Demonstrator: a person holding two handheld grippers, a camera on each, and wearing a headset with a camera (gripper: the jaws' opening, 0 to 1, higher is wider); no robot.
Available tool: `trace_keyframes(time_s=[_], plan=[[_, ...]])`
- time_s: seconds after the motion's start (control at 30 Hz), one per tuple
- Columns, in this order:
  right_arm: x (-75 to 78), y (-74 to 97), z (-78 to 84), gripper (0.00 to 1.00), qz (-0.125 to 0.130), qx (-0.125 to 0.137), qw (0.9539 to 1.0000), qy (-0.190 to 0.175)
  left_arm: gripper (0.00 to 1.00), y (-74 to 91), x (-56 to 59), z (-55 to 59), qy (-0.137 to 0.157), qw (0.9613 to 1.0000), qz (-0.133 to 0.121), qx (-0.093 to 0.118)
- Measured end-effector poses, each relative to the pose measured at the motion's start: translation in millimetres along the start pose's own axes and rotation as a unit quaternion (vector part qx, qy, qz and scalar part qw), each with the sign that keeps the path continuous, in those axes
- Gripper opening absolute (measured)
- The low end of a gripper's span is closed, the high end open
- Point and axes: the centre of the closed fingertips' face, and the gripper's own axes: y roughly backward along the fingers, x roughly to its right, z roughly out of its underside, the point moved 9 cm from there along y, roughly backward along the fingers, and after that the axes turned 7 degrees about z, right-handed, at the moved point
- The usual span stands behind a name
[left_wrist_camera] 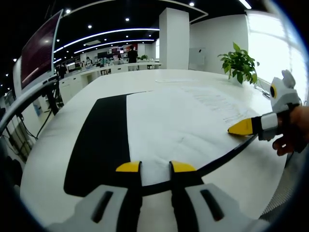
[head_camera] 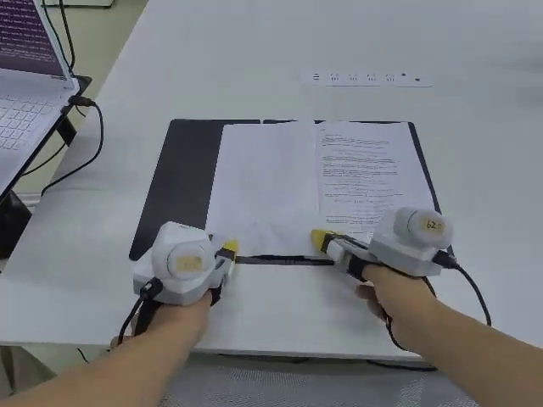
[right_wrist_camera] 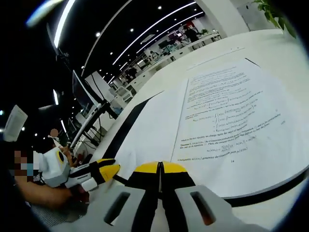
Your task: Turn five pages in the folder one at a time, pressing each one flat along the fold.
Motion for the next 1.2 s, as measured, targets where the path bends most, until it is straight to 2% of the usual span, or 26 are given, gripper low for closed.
trace_keyframes(time_s=[0.13, 0.2, 0.3, 0.47, 0.57, 0.77, 0.9, 0.93, 1.0, 1.03, 1.1, 1.13, 1.2], plan=[[-1.5, 8.9, 6.6, 0.00, -0.001, -0.020, 0.9996, -0.020, 0.21, 0.6, 0.2, -0.3, 0.000, 1.0000, 0.000, 0.000], [-3.7, 13.7, 10.6, 0.00, 0.001, -0.040, 0.9978, -0.053, 0.21, 0.7, 0.2, -0.4, 0.000, 1.0000, 0.000, -0.001], [-9.1, 19.3, 15.2, 0.00, -0.004, -0.065, 0.9961, -0.059, 0.21, 1.1, 0.3, -1.1, 0.001, 1.0000, 0.000, -0.001], [-25.7, 33.0, 12.5, 0.00, -0.029, -0.060, 0.9947, -0.078, 0.21, 1.9, 0.3, -1.8, -0.002, 1.0000, 0.000, -0.005], [-36.4, 44.4, 7.5, 0.00, -0.032, -0.058, 0.9947, -0.079, 0.21, 2.4, -0.1, -2.3, 0.001, 1.0000, 0.000, -0.007], [-53.8, 72.3, -7.3, 0.00, -0.033, -0.035, 0.9966, -0.067, 0.21, 1.8, -2.5, -8.0, 0.013, 0.9994, 0.006, -0.030], [-54.1, 88.9, -21.2, 0.00, -0.012, -0.002, 0.9966, -0.082, 0.26, 1.0, -3.0, -13.0, 0.053, 0.9970, 0.030, -0.048], [-53.8, 94.8, -25.5, 0.00, -0.008, 0.009, 0.9965, -0.082, 0.28, 1.0, -3.1, -15.5, 0.059, 0.9955, 0.039, -0.063], [-52.3, 105.7, -32.3, 0.00, 0.001, 0.022, 0.9969, -0.076, 0.29, 4.0, -2.7, -20.2, 0.079, 0.9908, 0.035, -0.103], [-51.3, 110.0, -35.4, 0.00, 0.006, 0.029, 0.9967, -0.075, 0.30, 5.7, -1.6, -22.9, 0.093, 0.9887, 0.036, -0.112], [-47.5, 120.5, -42.7, 0.00, 0.023, 0.044, 0.9965, -0.068, 0.28, 9.5, 3.1, -36.7, 0.087, 0.9927, 0.054, -0.063], [-45.7, 126.1, -46.7, 0.00, 0.030, 0.050, 0.9966, -0.058, 0.27, 14.6, 5.8, -43.7, 0.074, 0.9942, 0.056, -0.054], [-42.0, 133.9, -52.4, 0.00, 0.042, 0.064, 0.9961, -0.044, 0.29, 23.1, 11.5, -51.9, 0.069, 0.9943, 0.061, -0.054]])
